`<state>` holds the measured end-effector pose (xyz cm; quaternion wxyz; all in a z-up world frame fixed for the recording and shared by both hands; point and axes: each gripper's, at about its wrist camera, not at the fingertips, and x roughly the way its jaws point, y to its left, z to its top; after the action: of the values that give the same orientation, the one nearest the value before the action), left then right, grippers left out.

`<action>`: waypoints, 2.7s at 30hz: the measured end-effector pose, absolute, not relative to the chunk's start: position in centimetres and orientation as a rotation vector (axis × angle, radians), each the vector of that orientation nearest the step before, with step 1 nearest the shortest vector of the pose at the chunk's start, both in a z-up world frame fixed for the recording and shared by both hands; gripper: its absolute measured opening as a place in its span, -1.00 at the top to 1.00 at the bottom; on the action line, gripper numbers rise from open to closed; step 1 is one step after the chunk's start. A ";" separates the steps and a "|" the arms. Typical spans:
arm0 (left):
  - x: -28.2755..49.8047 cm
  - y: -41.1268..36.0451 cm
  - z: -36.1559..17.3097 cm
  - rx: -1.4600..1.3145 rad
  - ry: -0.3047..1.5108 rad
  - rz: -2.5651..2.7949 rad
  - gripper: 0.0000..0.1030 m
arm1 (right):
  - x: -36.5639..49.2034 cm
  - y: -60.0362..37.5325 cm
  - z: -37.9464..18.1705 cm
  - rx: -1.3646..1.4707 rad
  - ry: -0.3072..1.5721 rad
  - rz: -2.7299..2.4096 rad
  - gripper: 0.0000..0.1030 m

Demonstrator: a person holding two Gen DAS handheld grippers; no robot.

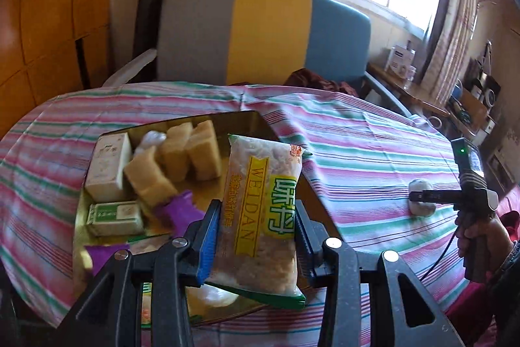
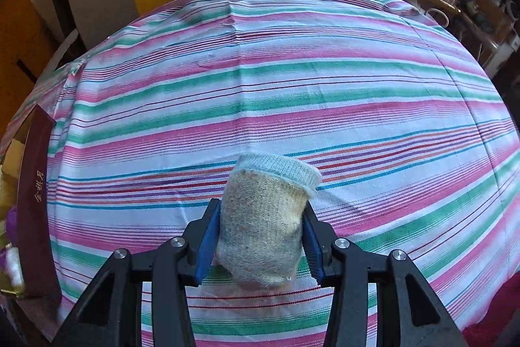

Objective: Organize objects
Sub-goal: 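Carry the snack bag into the tray and open the left gripper while the right gripper holds the pouch, then carry the knit pouch into the tray and open the right gripper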

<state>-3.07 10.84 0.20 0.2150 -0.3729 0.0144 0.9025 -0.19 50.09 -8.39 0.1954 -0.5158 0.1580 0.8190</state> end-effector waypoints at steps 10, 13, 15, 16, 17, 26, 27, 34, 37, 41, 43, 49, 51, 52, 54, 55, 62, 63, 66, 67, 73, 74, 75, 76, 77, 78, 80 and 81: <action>-4.2 9.3 -1.4 -1.102 -0.028 2.503 0.19 | -0.3 49.7 -8.3 -1.446 0.396 2.295 0.09; -5.4 9.0 -2.3 -1.172 -0.107 2.452 0.19 | -0.3 49.6 -8.3 -1.450 0.377 2.297 0.09; -7.1 8.4 -3.5 -1.262 -0.230 2.383 0.19 | -0.3 49.5 -8.3 -1.451 0.367 2.298 0.09; -7.8 8.2 -3.9 -1.293 -0.283 2.359 0.19 | -0.3 49.5 -8.3 -1.452 0.364 2.298 0.09; -8.6 7.9 -4.3 -1.320 -0.329 2.344 0.19 | -0.4 49.5 -8.3 -1.453 0.362 2.298 0.09; -13.6 9.1 -5.9 -1.414 -0.330 2.383 0.19 | -0.6 49.5 -8.2 -1.459 0.350 2.299 0.09; -14.0 9.2 -6.3 -1.428 -0.319 2.383 0.19 | -0.6 49.5 -8.2 -1.460 0.349 2.300 0.09; -14.1 9.9 -8.0 -1.480 -0.181 2.455 0.18 | -0.6 49.5 -8.2 -1.462 0.352 2.302 0.09; -13.8 9.9 -7.7 -1.451 -0.165 2.465 0.12 | -0.8 49.5 -8.3 -1.463 0.351 2.302 0.09; -13.2 9.6 -6.8 -1.407 -0.134 2.494 0.11 | -0.7 49.5 -8.3 -1.462 0.348 2.301 0.09; -12.8 9.6 -6.0 -1.365 -0.108 2.519 0.11 | -0.7 49.4 -8.2 -1.462 0.342 2.301 0.09; -10.6 8.7 -3.3 -1.233 -0.069 2.591 0.11 | -0.7 49.1 -8.2 -1.463 0.312 2.303 0.09; -9.5 8.4 -2.3 -1.188 -0.065 2.611 0.11 | -0.6 49.1 -8.1 -1.462 0.311 2.304 0.09; -9.0 8.3 -1.9 -1.169 -0.060 2.618 0.11 | -0.6 49.1 -8.1 -1.459 0.313 2.304 0.10; -8.0 7.9 -1.1 -1.133 -0.049 2.636 0.11 | -0.5 49.0 -8.0 -1.452 0.315 2.306 0.11; -7.6 7.7 -0.8 -1.123 -0.044 2.641 0.11 | -0.5 49.0 -7.9 -1.450 0.317 2.308 0.11; -5.5 6.6 0.0 -1.088 -0.022 2.654 0.11 | -0.2 49.0 -7.5 -1.426 0.355 2.331 0.11; -5.3 6.4 0.0 -1.090 -0.022 2.653 0.11 | -0.1 48.9 -7.4 -1.427 0.362 2.334 0.11; -4.8 6.1 -0.2 -1.095 -0.017 2.651 0.11 | -0.1 48.5 -7.1 -1.426 0.368 2.356 0.11; -4.7 6.0 -0.3 -1.100 -0.016 2.647 0.11 | -0.2 48.3 -6.9 -1.427 0.375 2.370 0.11; -4.1 5.4 -0.5 -1.098 -0.021 2.658 0.11 | -0.8 44.7 -3.8 -1.411 0.372 2.508 0.11; -4.0 5.2 -0.5 -1.100 -0.025 2.657 0.11 | -1.0 43.5 -3.1 -1.403 0.359 2.546 0.11; -4.0 5.1 -0.6 -1.101 -0.029 2.658 0.11 | -1.3 42.1 -2.2 -1.394 0.347 2.593 0.11; -3.9 4.9 -0.6 -1.103 -0.033 2.660 0.11 | -1.5 40.8 -1.5 -1.388 0.336 2.636 0.11; -3.9 4.7 -0.7 -1.105 -0.038 2.663 0.11 | -1.8 39.2 -0.8 -1.386 0.323 2.683 0.11; -3.9 4.5 -0.7 -1.107 -0.041 2.665 0.11 | -2.1 37.4 -0.1 -1.385 0.306 2.735 0.11; -3.8 4.0 -0.8 -1.113 -0.052 2.670 0.11 | -2.6 34.2 0.8 -1.392 0.270 2.819 0.11; -3.8 3.7 -0.9 -1.119 -0.065 2.672 0.11 | -3.0 32.4 1.1 -1.406 0.255 2.861 0.11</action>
<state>-3.82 3.68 -0.87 0.1215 -0.3834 -0.0222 0.9153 -2.97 32.36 1.07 -0.0282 -0.4394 0.0796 0.8943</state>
